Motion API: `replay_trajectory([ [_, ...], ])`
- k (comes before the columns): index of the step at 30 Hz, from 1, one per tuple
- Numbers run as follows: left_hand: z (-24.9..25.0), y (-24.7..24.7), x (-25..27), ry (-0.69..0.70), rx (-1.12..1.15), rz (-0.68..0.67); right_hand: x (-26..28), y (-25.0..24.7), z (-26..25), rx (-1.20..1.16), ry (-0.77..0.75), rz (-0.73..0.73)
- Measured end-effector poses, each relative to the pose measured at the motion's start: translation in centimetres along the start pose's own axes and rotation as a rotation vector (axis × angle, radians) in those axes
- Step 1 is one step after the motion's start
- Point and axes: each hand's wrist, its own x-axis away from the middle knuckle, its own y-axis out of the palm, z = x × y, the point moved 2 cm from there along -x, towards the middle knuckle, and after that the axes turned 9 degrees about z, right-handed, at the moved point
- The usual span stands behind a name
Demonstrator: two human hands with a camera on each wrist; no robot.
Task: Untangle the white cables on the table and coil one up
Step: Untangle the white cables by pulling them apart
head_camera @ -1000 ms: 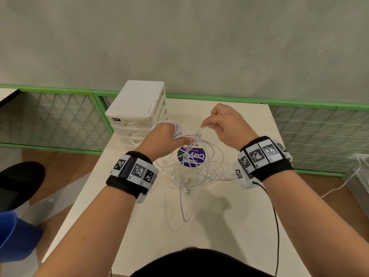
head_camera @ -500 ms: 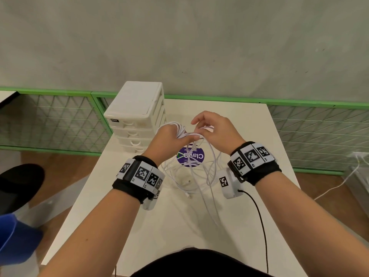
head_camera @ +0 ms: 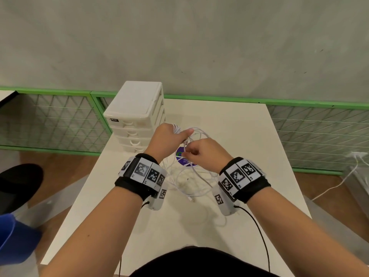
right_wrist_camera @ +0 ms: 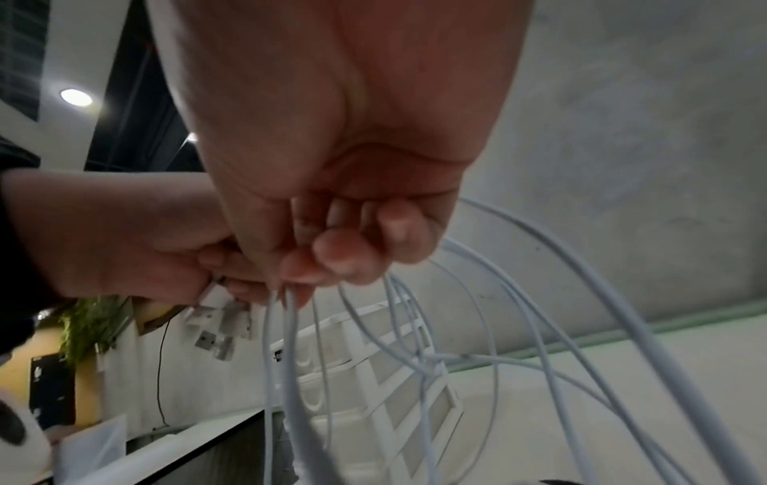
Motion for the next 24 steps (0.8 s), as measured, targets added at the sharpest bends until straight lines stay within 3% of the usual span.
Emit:
replay_trajectory([
  [4,-0.6,-1.8,-0.7,-0.044,0.036,0.107,0.6,1.3,0.7,0.182,-0.045,-0.248],
  [6,-0.8,-3.3,-1.2,-0.099,0.054,0.173,1.3,2.2,3.1,0.290,0.011,-0.323],
  [11,-1.9,-5.0,-1.7,-0.160,0.101,0.251,3.2,2.4,10.7,0.402,0.366,-0.388],
  [17,-2.2,-5.9,-2.2,-0.206,0.187,0.342,6.1,2.0,18.0,0.509,0.668,-0.375],
  [21,-1.3,-4.9,-2.3,-0.190,0.177,0.270,4.9,1.3,16.5,0.430,0.622,-0.363],
  [24,-0.6,-3.4,-1.9,-0.183,0.221,0.228,2.7,0.9,12.2,0.185,0.446,-0.135],
])
